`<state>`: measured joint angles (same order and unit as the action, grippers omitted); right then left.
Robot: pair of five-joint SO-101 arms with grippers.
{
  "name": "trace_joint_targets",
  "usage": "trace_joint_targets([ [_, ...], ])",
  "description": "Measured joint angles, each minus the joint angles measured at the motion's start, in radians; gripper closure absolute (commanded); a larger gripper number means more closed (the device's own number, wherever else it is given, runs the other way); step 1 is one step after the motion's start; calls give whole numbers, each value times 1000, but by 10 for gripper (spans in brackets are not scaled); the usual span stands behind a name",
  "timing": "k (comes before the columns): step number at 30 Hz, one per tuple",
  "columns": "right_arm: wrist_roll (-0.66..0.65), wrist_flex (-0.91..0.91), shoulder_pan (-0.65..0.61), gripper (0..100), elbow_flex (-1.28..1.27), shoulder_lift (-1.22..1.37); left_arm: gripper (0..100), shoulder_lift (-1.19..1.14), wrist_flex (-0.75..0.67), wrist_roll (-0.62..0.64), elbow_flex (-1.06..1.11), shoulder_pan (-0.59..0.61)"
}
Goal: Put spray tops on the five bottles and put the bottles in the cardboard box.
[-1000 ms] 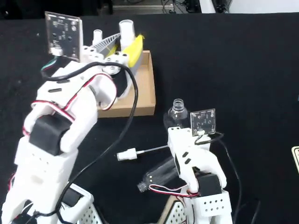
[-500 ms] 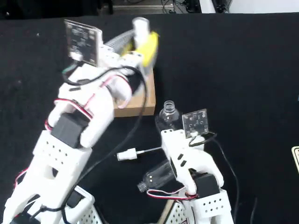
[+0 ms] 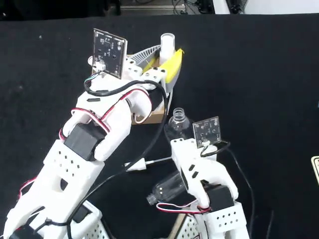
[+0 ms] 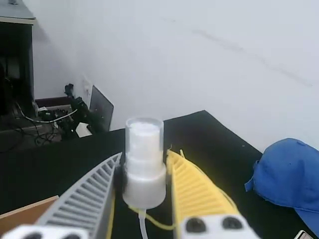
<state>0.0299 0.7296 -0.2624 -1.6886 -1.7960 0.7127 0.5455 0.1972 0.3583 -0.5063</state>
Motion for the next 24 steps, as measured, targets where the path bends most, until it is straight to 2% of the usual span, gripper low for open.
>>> trace_joint_targets([
  [6, 0, 0, 0, 983, 0, 0, 970, 0, -6, 0, 0, 17],
  [16, 0, -49, 0, 983, 0, 0, 970, 0, -167, 0, 61, 46],
  [24, 0, -110, 0, 983, 0, 0, 970, 0, -183, 0, 61, 46],
])
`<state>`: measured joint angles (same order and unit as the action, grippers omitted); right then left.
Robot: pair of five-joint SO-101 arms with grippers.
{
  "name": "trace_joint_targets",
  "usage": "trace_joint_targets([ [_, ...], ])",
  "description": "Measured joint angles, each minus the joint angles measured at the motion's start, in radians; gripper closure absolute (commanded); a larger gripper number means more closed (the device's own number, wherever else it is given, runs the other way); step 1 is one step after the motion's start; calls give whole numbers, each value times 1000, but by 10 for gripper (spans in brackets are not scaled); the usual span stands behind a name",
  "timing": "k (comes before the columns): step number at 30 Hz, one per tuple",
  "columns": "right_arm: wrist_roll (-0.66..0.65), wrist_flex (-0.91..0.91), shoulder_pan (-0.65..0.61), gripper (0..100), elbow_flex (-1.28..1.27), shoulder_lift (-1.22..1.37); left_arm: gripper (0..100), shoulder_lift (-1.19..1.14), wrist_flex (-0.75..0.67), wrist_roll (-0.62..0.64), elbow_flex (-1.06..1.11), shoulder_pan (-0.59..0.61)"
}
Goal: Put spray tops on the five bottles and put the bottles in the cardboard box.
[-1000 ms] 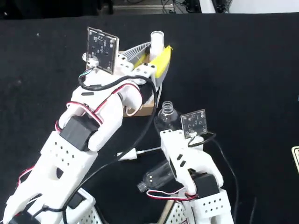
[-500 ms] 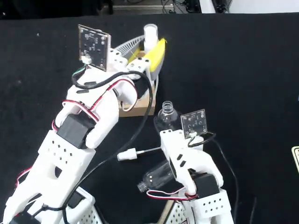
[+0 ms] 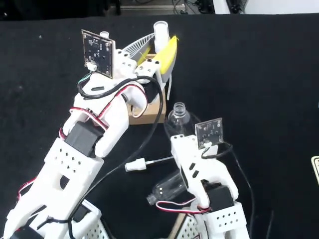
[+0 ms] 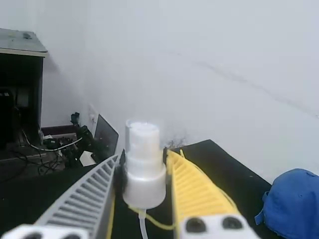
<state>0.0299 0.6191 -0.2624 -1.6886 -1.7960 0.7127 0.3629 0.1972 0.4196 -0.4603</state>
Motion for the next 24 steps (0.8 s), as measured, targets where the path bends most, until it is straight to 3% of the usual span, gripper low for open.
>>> trace_joint_targets([
  [21, 0, -23, -5, 983, 0, 0, 970, 0, 0, 0, 0, -46],
  [24, 0, -23, -5, 983, 0, 0, 970, 0, -54, 0, 43, -54],
])
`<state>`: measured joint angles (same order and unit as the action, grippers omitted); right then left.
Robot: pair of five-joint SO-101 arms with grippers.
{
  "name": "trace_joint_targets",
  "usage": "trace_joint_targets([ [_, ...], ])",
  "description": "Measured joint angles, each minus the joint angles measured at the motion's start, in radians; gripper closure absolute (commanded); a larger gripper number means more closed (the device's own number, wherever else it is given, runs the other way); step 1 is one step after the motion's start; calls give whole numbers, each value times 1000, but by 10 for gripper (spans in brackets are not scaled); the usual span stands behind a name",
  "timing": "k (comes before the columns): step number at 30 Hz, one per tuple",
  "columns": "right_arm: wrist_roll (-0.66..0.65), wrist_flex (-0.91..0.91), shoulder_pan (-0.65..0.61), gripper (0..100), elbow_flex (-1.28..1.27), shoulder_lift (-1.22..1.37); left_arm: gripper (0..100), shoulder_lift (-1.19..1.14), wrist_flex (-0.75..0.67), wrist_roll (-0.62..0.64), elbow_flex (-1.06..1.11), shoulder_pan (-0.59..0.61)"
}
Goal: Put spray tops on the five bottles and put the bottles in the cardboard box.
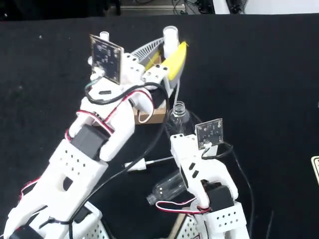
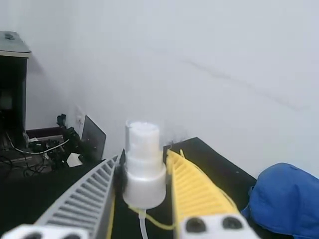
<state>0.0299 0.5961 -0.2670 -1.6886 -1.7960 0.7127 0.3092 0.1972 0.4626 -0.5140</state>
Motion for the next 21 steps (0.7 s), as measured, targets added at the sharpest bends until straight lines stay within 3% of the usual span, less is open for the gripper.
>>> trace_joint_targets([
  [6, 0, 0, 0, 983, 0, 0, 970, 0, -95, 0, 71, -2],
  [21, 0, 0, 0, 983, 0, 0, 970, 0, -95, 2, 184, -44],
])
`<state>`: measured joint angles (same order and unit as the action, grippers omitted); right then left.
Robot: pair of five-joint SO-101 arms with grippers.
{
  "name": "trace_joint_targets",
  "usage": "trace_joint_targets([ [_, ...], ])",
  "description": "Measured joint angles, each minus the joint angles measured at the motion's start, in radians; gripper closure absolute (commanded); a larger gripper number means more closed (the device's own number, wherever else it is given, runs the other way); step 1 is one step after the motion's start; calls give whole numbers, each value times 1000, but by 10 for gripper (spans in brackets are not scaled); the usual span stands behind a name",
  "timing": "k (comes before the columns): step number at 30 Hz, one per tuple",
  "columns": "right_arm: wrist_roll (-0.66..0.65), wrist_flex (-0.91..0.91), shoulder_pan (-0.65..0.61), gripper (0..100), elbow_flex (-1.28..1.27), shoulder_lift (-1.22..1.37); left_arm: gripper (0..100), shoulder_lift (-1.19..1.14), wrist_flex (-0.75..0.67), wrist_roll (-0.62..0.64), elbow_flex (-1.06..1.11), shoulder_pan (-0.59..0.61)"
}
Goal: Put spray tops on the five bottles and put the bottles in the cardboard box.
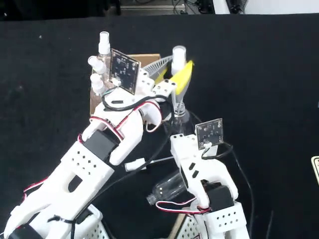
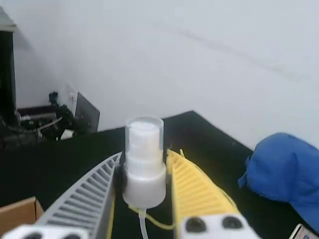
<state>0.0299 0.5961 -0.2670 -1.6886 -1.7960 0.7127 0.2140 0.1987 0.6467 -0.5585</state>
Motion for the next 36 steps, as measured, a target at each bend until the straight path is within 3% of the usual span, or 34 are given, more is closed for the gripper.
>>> trace_joint_targets([
  [5, 0, 0, 0, 983, 0, 0, 957, 0, 0, 0, 46, -3],
  [11, 0, 0, 0, 983, 0, 0, 705, 0, 77, 0, 51, -2],
  [13, 0, 0, 0, 983, 0, 0, 666, 0, 121, 0, 51, -2],
  [19, 0, 0, 0, 983, 0, 0, 665, 20, 282, 0, 52, -3],
  [25, 0, 0, 0, 983, 0, 0, 665, 221, 393, 0, 52, 8],
  [33, 0, 0, 8, 987, 0, 0, 665, 585, 454, 0, 141, 293],
  [36, 0, 0, 100, 987, 0, 0, 665, 654, 454, 0, 264, 436],
])
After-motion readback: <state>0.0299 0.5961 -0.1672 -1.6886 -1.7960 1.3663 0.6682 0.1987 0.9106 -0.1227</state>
